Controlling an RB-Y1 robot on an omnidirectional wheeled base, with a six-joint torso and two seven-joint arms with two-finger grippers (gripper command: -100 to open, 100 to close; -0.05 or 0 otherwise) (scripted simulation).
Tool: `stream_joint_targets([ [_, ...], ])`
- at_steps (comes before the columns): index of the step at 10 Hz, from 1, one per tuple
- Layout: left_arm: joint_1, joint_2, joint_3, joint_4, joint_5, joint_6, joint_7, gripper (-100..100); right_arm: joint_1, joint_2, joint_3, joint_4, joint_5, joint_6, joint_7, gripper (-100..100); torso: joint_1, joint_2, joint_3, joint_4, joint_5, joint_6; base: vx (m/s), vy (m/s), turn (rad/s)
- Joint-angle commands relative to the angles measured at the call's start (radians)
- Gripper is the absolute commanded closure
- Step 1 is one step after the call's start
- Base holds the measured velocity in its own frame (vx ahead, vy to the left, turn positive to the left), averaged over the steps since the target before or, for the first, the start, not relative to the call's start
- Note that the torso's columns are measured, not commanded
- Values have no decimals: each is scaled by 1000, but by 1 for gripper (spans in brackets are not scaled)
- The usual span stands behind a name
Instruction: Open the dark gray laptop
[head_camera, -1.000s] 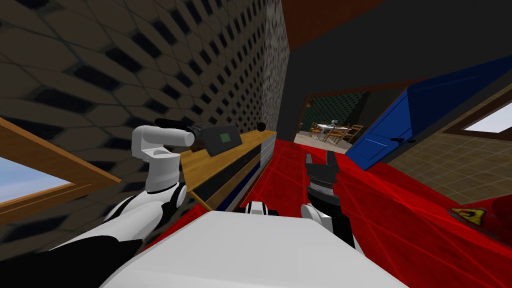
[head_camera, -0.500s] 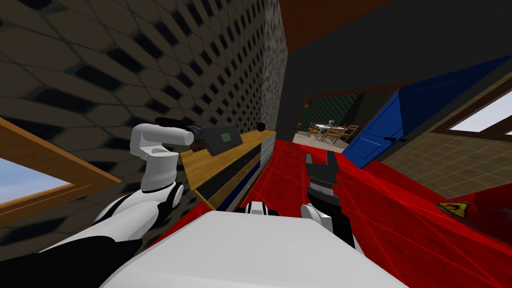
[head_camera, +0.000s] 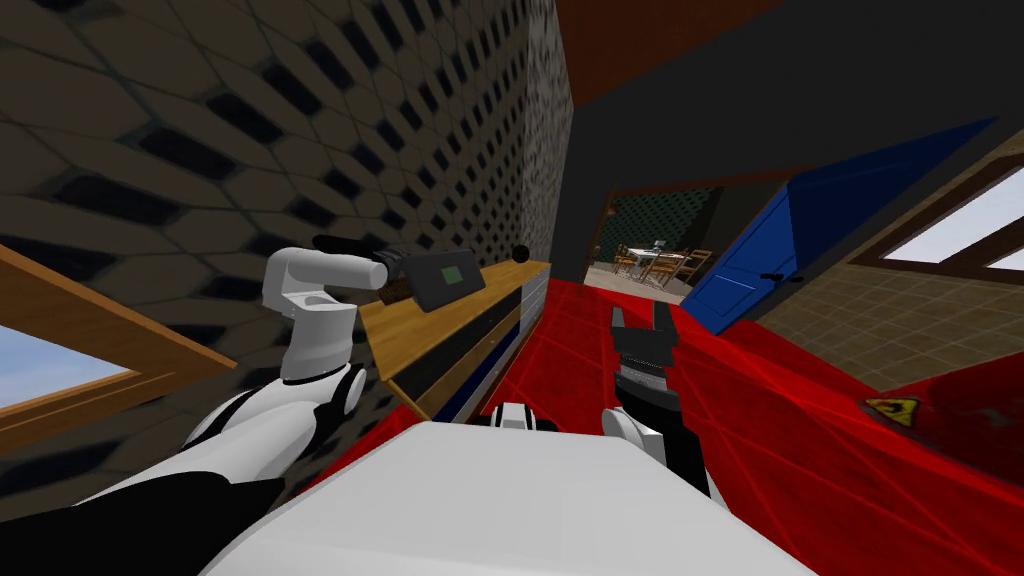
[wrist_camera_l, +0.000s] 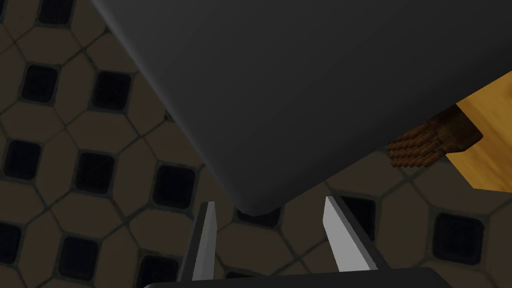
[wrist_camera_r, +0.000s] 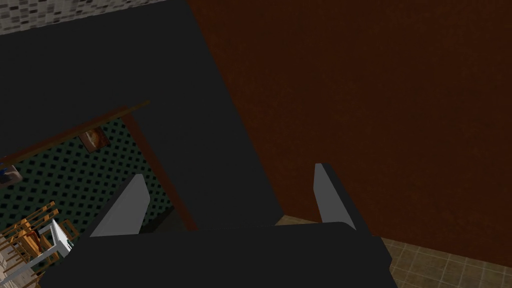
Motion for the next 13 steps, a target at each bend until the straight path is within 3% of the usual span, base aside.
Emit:
stream_joint_targets([
  [1,5,-11,-7,-59,8,40,7,100,0,0,0,0,0,0,0,0,-1,0,0,0,0,0,16,-16,84],
  [3,8,-13,-8,-71,8,45,7,100,0,0,0,0,0,0,0,0,1,1,1,0,1,0,12,-12,39],
  [4,-11,-1,12,-49,26,77,15,-100,0,0,0,0,0,0,0,0,2,2,1,0,1,0,-6,7,-118],
  [13,-114,71,127,93,127,227,49,-100,0,0,0,0,0,0,0,0,1,2,1,0,1,0,-11,21,-99],
])
